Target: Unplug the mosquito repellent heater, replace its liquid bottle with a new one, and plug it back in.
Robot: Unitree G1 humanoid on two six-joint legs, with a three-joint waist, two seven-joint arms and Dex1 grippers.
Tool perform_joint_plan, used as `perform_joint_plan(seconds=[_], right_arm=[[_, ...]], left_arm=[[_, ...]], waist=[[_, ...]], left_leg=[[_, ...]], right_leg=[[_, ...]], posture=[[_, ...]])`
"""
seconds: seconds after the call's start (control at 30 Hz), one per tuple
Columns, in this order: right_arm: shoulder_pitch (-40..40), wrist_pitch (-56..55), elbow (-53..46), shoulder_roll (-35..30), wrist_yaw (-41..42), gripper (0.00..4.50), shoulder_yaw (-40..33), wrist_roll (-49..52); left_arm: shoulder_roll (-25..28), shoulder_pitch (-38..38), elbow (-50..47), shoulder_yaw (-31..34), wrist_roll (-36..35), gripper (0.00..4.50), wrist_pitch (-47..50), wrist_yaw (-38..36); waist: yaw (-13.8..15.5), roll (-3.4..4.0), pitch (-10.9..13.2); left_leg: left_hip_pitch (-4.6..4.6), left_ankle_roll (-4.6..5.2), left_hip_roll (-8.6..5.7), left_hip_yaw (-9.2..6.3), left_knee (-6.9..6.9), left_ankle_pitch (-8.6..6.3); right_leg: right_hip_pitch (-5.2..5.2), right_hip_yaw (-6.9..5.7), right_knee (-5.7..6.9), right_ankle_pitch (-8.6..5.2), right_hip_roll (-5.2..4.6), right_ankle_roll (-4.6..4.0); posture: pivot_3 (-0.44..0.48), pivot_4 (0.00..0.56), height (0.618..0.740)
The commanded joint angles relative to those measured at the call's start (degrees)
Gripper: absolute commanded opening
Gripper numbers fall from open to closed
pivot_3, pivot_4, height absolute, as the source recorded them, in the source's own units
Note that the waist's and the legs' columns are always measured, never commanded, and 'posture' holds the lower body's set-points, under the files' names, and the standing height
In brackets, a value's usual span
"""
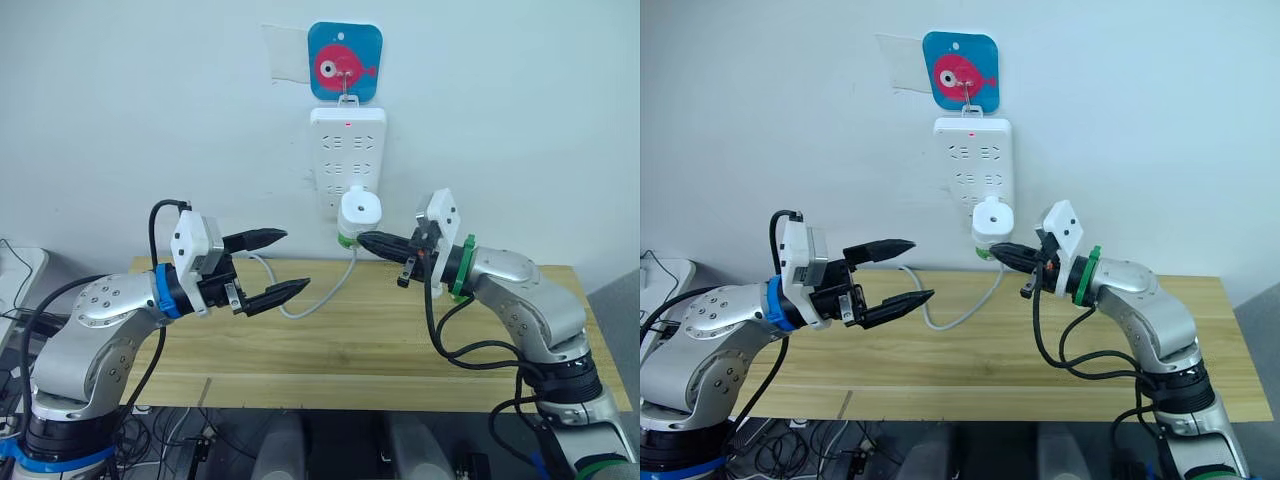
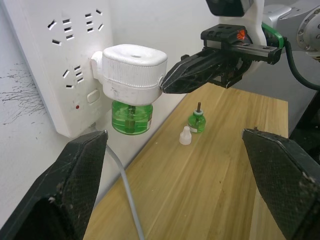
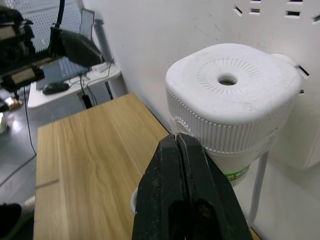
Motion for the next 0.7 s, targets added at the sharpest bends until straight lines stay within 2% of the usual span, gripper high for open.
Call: perform_joint_plan(seconds=[0.03, 0.17, 0.3, 0.57, 0.7], right_arm=[[0.3, 2.29, -3.03, 1.66, -5.75, 0.02, -4.09, 1.37], [1.55, 4.98, -4.85, 3.1, -10.11, 0.02, -5.19, 1.66], [2.72, 5.26, -6.02, 2.12, -9.56, 0.02, -4.95, 1.56], [5.31, 5.29, -10.54, -7.55, 5.64, 0.02, -2.48, 7.48], [7.55, 0.17, -10.06, -12.99, 12.34, 0.02, -3.45, 6.22]], left_arm=[[0.26, -0.14, -0.79, 0.05, -0.54, 4.5, -1.01, 0.03], [0.24, 0.07, -0.97, 0.06, -0.7, 4.5, -0.9, 0.27], [0.25, 0.06, -0.82, -0.09, -0.63, 4.5, -1.0, 0.18], [1.28, 0.38, 0.61, 1.09, -0.15, 4.5, -1.43, -0.29], [2.52, 1.98, 0.03, 3.55, -1.1, 4.5, 0.56, 1.85]], waist=[[-0.01, 0.0, 0.0], [0.02, 0.0, 0.0], [0.06, 0.0, 0.0], [-0.02, 0.0, 0.0], [-0.05, -0.01, -0.01]], left_leg=[[0.0, 0.0, 0.0, 0.0, 0.0, 0.0], [0.01, 0.0, 0.0, -0.02, 0.01, 0.0], [0.05, 0.0, -0.01, 0.0, 0.01, 0.0], [0.04, 0.01, -0.03, 0.02, -0.04, -0.01], [0.05, 0.02, -0.01, 0.0, -0.05, -0.01]], right_leg=[[0.0, 0.0, 0.01, 0.0, 0.0, 0.0], [0.01, 0.0, 0.02, 0.0, 0.0, -0.01], [0.04, 0.0, 0.03, 0.01, 0.0, -0.01], [0.02, 0.0, -0.05, 0.01, 0.07, -0.02], [0.03, 0.0, -0.05, 0.01, 0.15, -0.02]], posture=[[-0.034, 0.209, 0.74], [-0.032, 0.21, 0.74], [-0.037, 0.207, 0.74], [-0.033, 0.197, 0.74], [-0.023, 0.194, 0.74]])
